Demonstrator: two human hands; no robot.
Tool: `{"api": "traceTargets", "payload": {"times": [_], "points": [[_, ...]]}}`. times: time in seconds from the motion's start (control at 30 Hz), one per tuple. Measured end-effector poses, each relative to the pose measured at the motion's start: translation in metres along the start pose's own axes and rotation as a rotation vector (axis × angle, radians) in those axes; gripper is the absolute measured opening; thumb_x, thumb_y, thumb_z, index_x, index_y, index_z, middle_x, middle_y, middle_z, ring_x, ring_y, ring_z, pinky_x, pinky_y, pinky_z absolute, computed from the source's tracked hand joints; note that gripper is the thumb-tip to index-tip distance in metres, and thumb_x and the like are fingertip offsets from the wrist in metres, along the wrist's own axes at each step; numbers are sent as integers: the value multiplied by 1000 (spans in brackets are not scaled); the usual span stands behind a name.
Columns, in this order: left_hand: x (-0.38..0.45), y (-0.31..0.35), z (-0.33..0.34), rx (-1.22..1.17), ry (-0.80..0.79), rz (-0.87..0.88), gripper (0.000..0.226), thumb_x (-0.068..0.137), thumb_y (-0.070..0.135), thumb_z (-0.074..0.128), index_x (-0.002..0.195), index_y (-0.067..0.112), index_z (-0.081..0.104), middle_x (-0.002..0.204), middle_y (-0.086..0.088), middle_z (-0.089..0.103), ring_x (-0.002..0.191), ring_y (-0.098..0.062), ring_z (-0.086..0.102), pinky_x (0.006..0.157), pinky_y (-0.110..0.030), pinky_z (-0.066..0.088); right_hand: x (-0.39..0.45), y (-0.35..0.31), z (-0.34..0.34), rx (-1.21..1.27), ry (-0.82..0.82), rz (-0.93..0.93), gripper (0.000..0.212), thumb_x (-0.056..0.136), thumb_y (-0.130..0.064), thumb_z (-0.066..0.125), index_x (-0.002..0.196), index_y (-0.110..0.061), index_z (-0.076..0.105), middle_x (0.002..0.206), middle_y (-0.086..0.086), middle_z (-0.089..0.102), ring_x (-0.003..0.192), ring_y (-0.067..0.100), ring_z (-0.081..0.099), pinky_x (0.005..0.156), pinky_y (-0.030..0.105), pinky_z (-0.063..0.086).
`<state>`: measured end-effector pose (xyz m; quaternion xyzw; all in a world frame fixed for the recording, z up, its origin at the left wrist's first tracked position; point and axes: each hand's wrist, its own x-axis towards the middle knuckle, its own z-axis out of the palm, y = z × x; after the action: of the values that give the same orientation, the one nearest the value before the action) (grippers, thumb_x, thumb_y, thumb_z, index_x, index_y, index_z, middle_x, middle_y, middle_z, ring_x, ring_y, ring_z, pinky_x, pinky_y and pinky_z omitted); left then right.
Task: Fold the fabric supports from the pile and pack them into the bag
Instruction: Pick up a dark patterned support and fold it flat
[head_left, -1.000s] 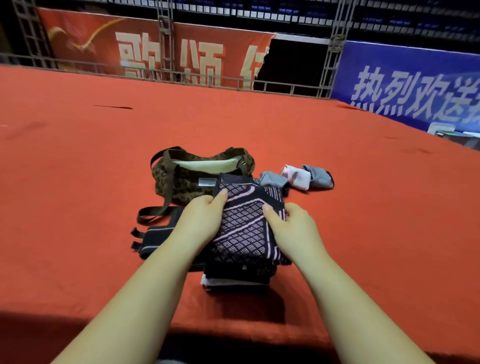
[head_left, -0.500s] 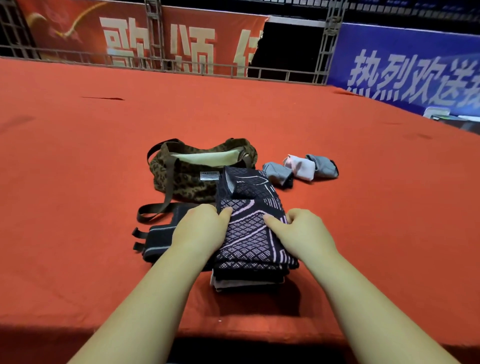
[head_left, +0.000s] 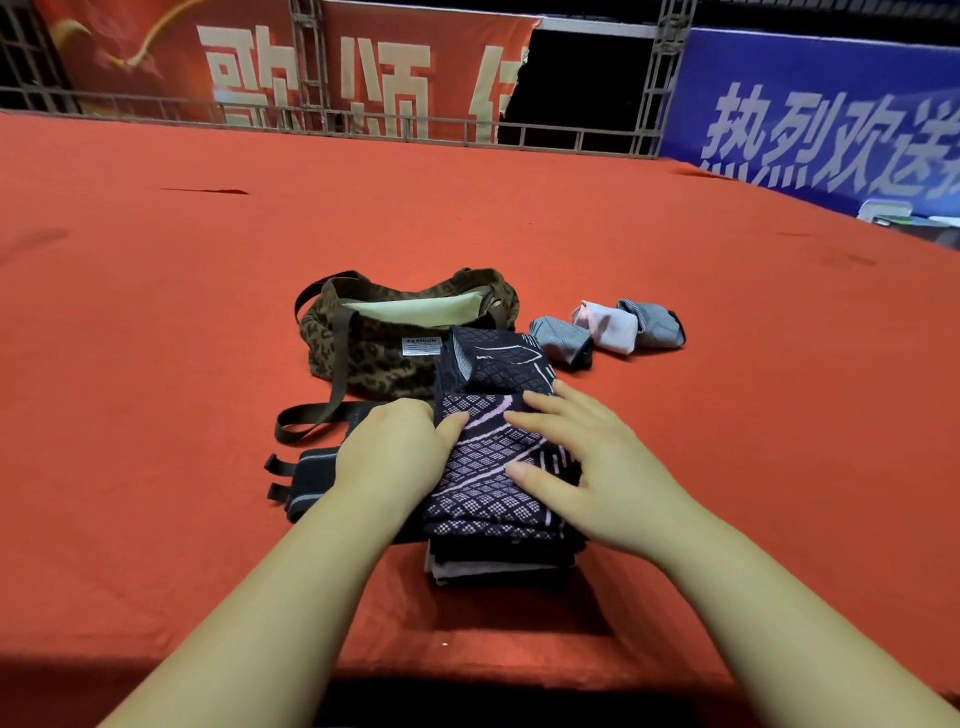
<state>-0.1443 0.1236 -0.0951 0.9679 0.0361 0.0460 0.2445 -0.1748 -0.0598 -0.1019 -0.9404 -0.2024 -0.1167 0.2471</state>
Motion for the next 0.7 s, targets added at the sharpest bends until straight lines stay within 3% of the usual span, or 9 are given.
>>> {"api": "traceTargets", "payload": {"times": [0.1, 0.2, 0.3, 0.4, 0.5, 0.6, 0.7], "points": [[-2, 1, -2, 30, -1, 11, 46, 93, 54, 45, 63, 19, 45, 85, -6, 62, 80, -26, 51, 66, -31, 37, -1, 1, 4, -61, -139, 32, 66, 80, -64, 37, 141, -37, 38, 155, -14, 20, 145, 4, 2, 119, 30, 0], [-11, 7, -11, 119, 127, 68, 34, 92, 52, 48, 89, 18, 51, 100, -3, 61, 95, -26, 56, 70, -32, 36, -3, 2, 8, -82, -171, 42, 57, 92, -56, 43, 144, -37, 32, 156, -15, 13, 144, 3, -4, 118, 29, -4], [-20, 12, -20, 227, 256, 371, 35, 94, 43, 44, 120, 21, 49, 121, 0, 55, 114, -23, 51, 89, -36, 40, -3, 2, 10, -103, -186, 44, 62, 89, -61, 35, 145, -36, 30, 157, -15, 11, 144, 2, -6, 115, 26, -7], [-24, 11, -13, 382, -5, 614, 52, 99, 39, 31, 146, 16, 29, 154, -3, 27, 142, -18, 23, 113, -32, 21, -4, 3, 11, -124, -206, 43, 67, 85, -63, 28, 146, -36, 28, 157, -16, 9, 137, -5, -11, 112, 24, -8], [-24, -1, -3, 435, -267, 534, 59, 103, 40, 24, 152, 15, 4, 160, -1, -4, 147, -13, -3, 117, -27, 2, -6, 5, 13, -129, -224, 41, 71, 80, -64, 21, 146, -38, 24, 157, -17, 5, 133, -8, -14, 113, 24, -9], [-24, -7, -2, 385, -351, 513, 61, 102, 42, 22, 152, 16, -2, 159, 1, -12, 146, -10, -10, 116, -25, -3, -9, 6, 16, -134, -248, 35, 69, 83, -65, 21, 147, -39, 21, 157, -17, 3, 135, -7, -14, 115, 26, -9], [-25, -4, -10, 441, -333, 509, 65, 100, 47, 26, 152, 17, 3, 160, 0, -6, 147, -12, -4, 118, -28, 3, -6, 3, 9, -88, -212, 20, 73, 81, -71, 29, 146, -37, 26, 158, -13, 9, 141, -3, -5, 117, 28, -6]]}}
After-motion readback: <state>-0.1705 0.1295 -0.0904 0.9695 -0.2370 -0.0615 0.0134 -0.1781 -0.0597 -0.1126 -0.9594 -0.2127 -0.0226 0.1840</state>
